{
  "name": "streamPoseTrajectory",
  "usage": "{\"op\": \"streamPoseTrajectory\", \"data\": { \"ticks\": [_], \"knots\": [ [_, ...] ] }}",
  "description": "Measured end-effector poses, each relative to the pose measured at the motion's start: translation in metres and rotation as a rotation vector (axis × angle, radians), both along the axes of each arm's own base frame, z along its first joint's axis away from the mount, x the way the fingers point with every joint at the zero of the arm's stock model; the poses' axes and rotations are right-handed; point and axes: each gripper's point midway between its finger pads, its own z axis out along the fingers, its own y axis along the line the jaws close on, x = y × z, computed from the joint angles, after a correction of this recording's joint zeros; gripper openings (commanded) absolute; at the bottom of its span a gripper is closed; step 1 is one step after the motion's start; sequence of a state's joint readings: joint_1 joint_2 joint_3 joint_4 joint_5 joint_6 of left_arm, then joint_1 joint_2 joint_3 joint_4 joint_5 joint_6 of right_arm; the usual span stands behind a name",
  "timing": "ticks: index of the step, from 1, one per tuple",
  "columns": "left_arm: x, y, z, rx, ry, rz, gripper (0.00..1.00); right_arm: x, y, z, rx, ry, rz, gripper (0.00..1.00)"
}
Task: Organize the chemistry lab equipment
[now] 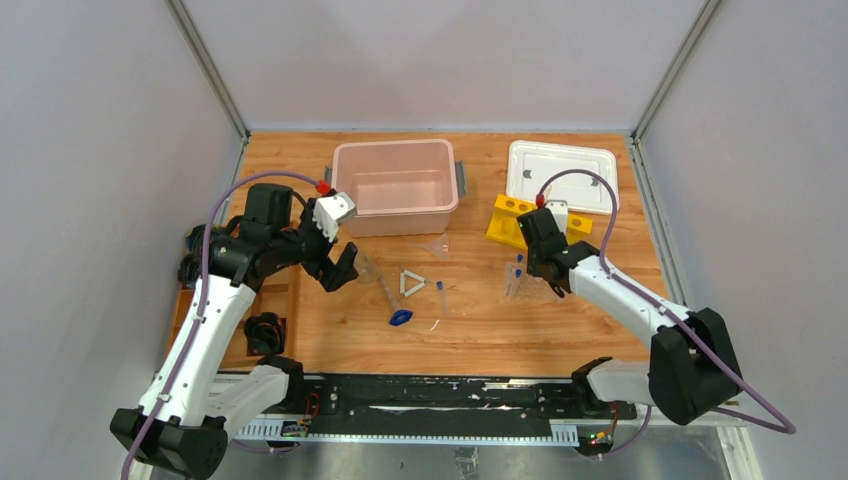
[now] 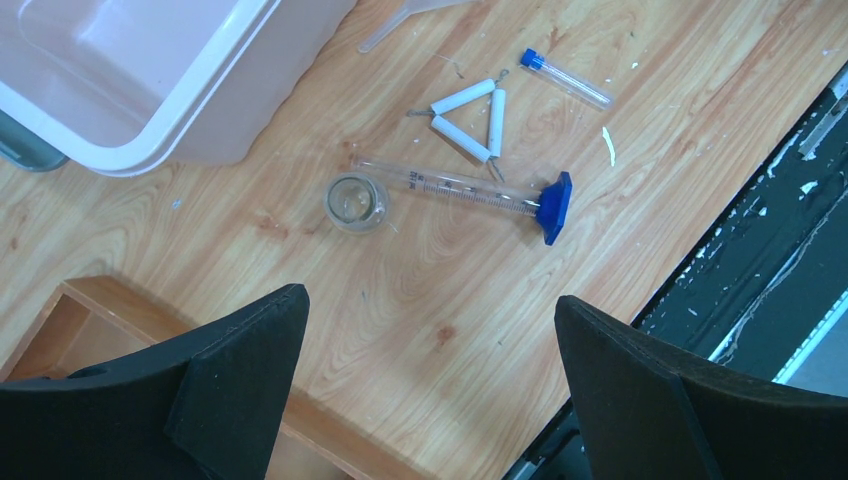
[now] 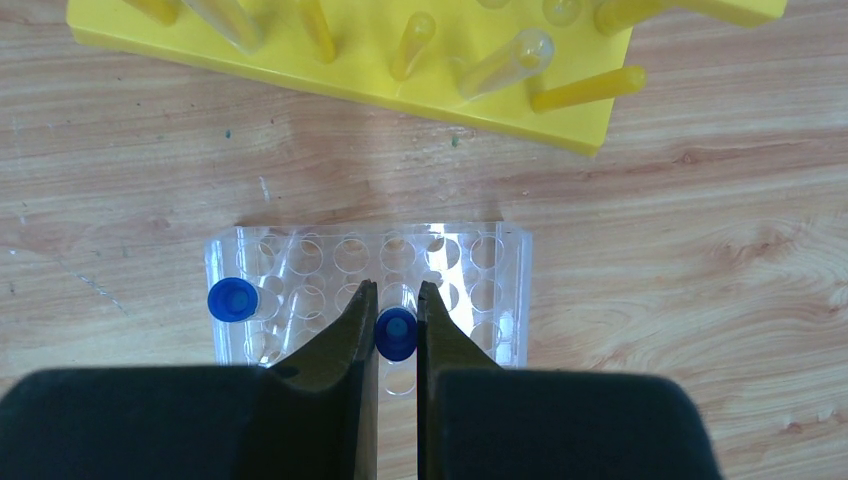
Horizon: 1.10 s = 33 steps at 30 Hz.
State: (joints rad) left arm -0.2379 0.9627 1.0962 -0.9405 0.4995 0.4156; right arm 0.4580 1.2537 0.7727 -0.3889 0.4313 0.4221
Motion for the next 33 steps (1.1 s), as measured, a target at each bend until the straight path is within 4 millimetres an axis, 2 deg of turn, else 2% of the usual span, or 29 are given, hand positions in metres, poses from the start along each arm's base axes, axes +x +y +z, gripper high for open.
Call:
{"op": "streamPoseTrajectory", "data": {
  "ticks": [7, 11, 15, 19, 27, 30, 33],
  "knots": [
    [0.001, 0.001, 0.0, 0.006, -0.001, 0.006, 1.0, -0.002, -0.001, -0.011, -0.006, 0.014, 0.0, 0.0],
    [0.001, 0.001, -0.001, 0.007, -0.001, 0.007, 1.0, -0.003, 0.0, -0.014, 0.001, 0.017, 0.001, 0.23],
    [0.001, 0.002, -0.002, 0.009, 0.002, 0.009, 1.0, -0.003, 0.002, -0.011, 0.018, 0.009, 0.002, 0.31],
    [0.002, 0.002, -0.002, 0.01, 0.004, 0.01, 1.0, -0.003, 0.003, 0.008, 0.053, -0.051, 0.002, 0.34],
    [0.003, 0.001, 0.003, 0.004, -0.003, 0.014, 1.0, 0.005, 0.012, 0.069, 0.139, -0.167, 0.007, 0.34],
    [0.004, 0.001, 0.005, 0.002, -0.007, 0.015, 1.0, 0.007, 0.029, 0.09, 0.194, -0.204, 0.04, 0.34],
    [0.005, 0.0, 0.007, -0.001, -0.005, 0.019, 1.0, -0.001, 0.076, 0.104, 0.25, -0.211, 0.165, 0.36]
  ]
}}
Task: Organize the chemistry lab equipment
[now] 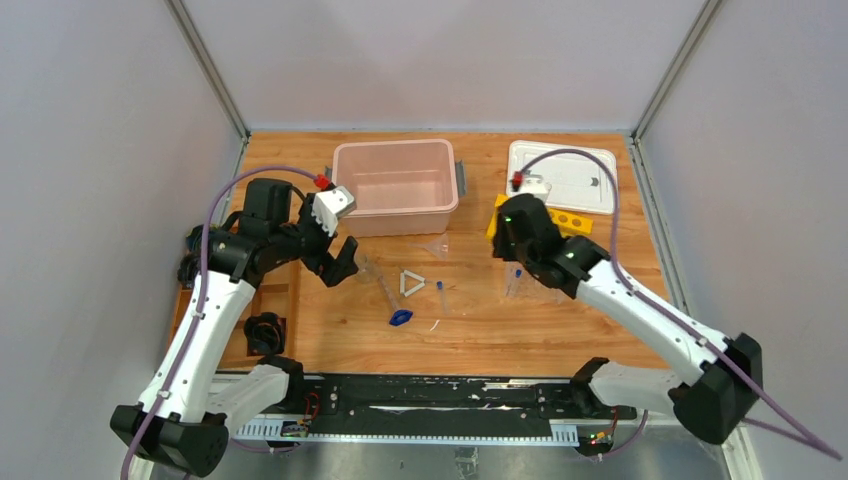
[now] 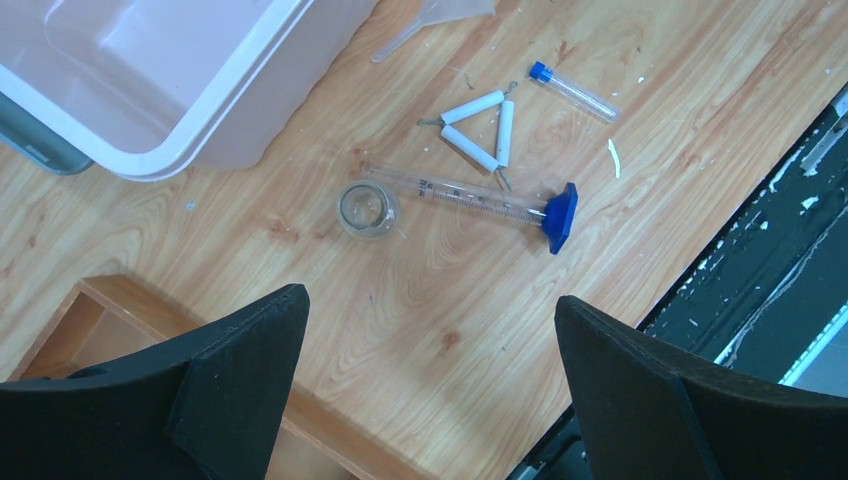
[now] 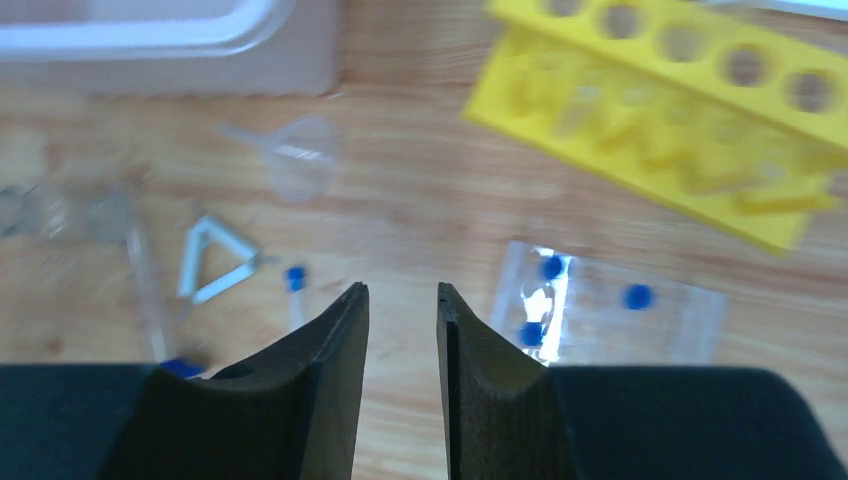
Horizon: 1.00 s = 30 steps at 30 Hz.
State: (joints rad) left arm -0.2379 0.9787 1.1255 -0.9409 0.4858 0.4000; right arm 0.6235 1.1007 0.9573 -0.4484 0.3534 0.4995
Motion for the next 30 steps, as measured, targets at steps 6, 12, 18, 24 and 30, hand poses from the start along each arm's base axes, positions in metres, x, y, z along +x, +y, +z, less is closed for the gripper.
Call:
{"op": "streamPoseTrajectory", "data": {
  "ticks": [6, 12, 18, 24, 30],
  "knots": [
    [0.007, 0.002, 0.004, 0.006, 0.005, 0.034, 1.0, -0.013, 0.11, -0.018, 0.012, 0.095, 0.266, 0.39],
    [0.011, 0.008, 0.003, 0.029, 0.001, 0.074, 1.0, -0.024, 0.148, -0.088, -0.068, 0.259, 0.349, 0.42],
    [0.011, 0.01, 0.005, 0.034, -0.008, 0.082, 1.0, -0.026, 0.153, -0.136, -0.146, 0.35, 0.354, 0.38],
    [0.01, 0.01, 0.008, 0.031, -0.02, 0.083, 1.0, -0.028, 0.151, -0.16, -0.185, 0.393, 0.346, 0.34],
    [0.011, 0.011, 0.011, 0.028, -0.024, 0.093, 1.0, -0.028, 0.151, -0.166, -0.185, 0.402, 0.335, 0.14]
  ]
}}
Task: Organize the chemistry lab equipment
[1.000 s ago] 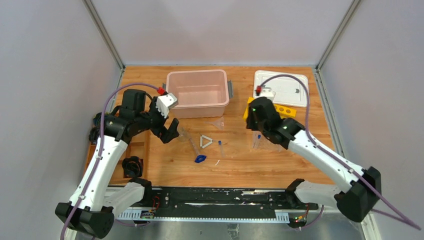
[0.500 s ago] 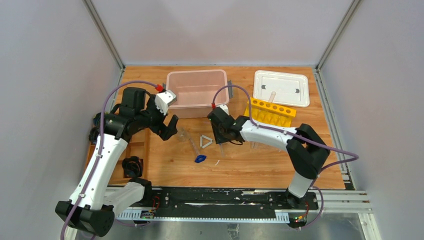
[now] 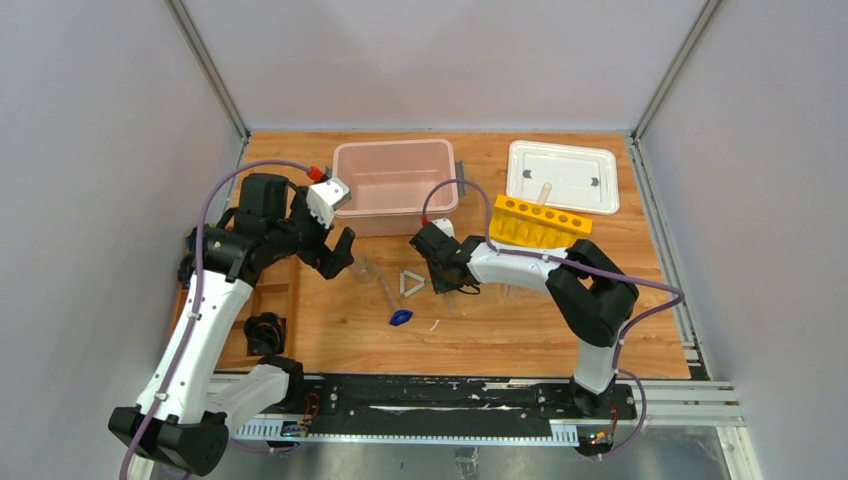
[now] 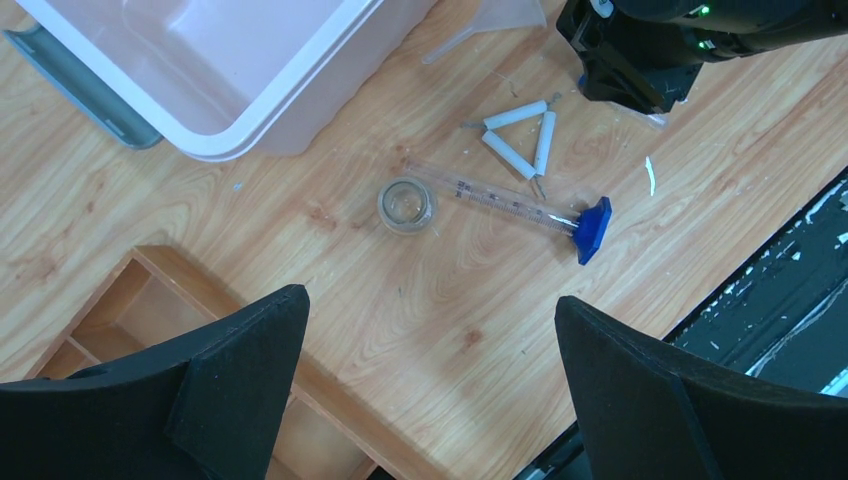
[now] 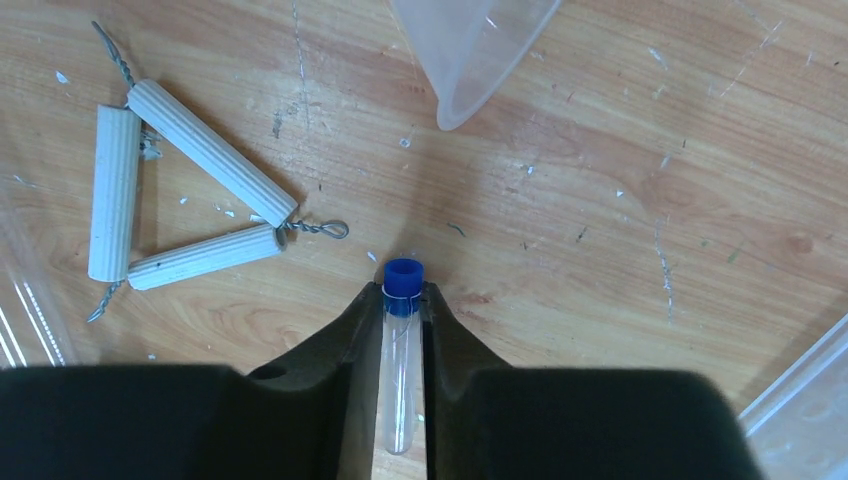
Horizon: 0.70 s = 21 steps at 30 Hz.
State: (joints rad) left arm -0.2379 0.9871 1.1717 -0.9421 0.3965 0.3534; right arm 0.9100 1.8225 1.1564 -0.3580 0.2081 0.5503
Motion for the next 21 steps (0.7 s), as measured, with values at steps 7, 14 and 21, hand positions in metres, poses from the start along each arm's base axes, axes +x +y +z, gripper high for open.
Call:
{"op": "streamPoseTrajectory", "data": {
  "ticks": [7, 14, 21],
  "knots": [
    [0.005, 0.0, 0.012, -0.014, -0.018, 0.023, 1.0, -0.001, 0.0, 0.006, 0.017, -0.003, -0.017, 0.0],
    [0.002, -0.008, 0.024, -0.063, -0.022, 0.002, 1.0, 0.002, 0.006, 0.091, 0.183, -0.122, -0.025, 0.0],
    [-0.003, -0.018, 0.036, -0.124, -0.022, -0.027, 0.94, -0.012, 0.029, 0.237, 0.521, -0.38, 0.026, 0.0]
  ]
}}
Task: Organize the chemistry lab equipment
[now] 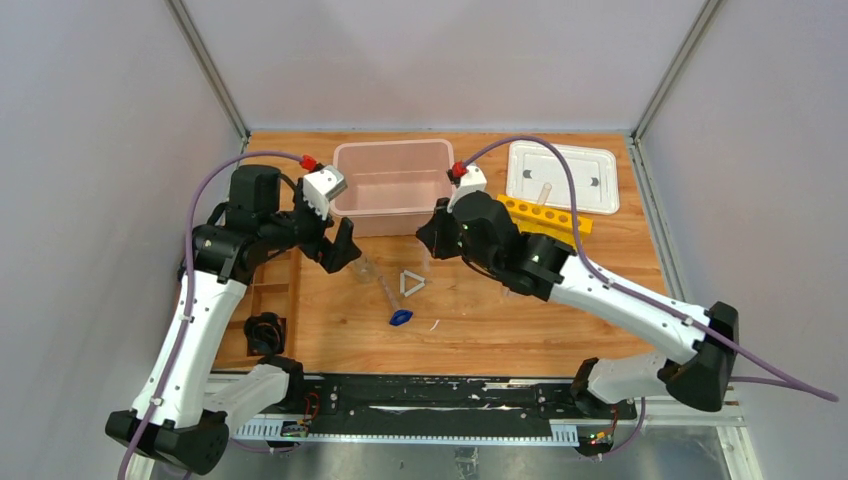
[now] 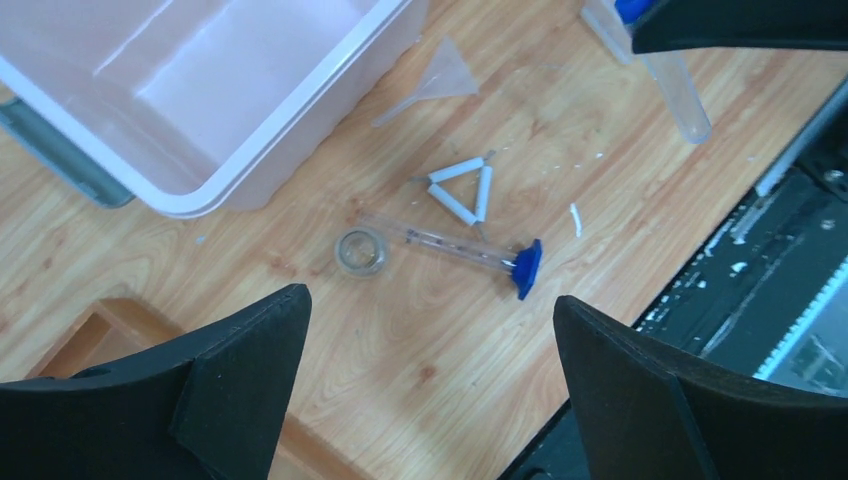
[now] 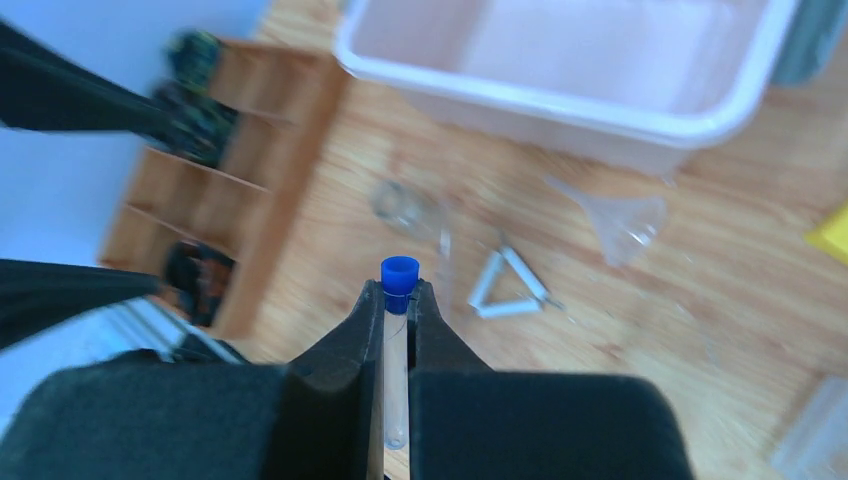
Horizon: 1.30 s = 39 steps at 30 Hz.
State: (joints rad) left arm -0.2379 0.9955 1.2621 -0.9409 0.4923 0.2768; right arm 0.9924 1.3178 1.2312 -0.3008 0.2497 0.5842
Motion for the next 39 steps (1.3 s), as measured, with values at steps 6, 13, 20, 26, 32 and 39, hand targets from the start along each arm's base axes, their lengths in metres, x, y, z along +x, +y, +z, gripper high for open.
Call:
{"op": "streamPoseTrajectory", "data": {
  "ticks": [6, 13, 20, 26, 32, 39],
  "knots": [
    [-0.01, -0.024, 0.012, -0.165, 0.075, -0.033, 0.82, -0.015, 0.032, 0.075, 0.248, -0.167, 0.036, 0.0],
    [-0.014, -0.05, 0.029, -0.363, 0.138, -0.08, 0.8, -0.018, 0.069, 0.076, 0.326, -0.174, 0.063, 0.0],
    [-0.023, -0.061, 0.033, -0.446, 0.178, -0.13, 0.58, -0.022, 0.078, 0.09, 0.391, -0.193, 0.069, 0.0],
    [-0.027, -0.066, 0.027, -0.47, 0.231, -0.149, 0.28, -0.02, 0.079, 0.099, 0.427, -0.204, 0.052, 0.0],
    [-0.028, -0.067, 0.028, -0.483, 0.238, -0.164, 0.0, -0.017, 0.076, 0.099, 0.424, -0.212, 0.026, 0.22],
    [-0.031, -0.065, 0.023, -0.442, 0.189, -0.203, 0.0, -0.006, 0.074, 0.109, 0.371, -0.134, 0.033, 0.48]
  ]
}}
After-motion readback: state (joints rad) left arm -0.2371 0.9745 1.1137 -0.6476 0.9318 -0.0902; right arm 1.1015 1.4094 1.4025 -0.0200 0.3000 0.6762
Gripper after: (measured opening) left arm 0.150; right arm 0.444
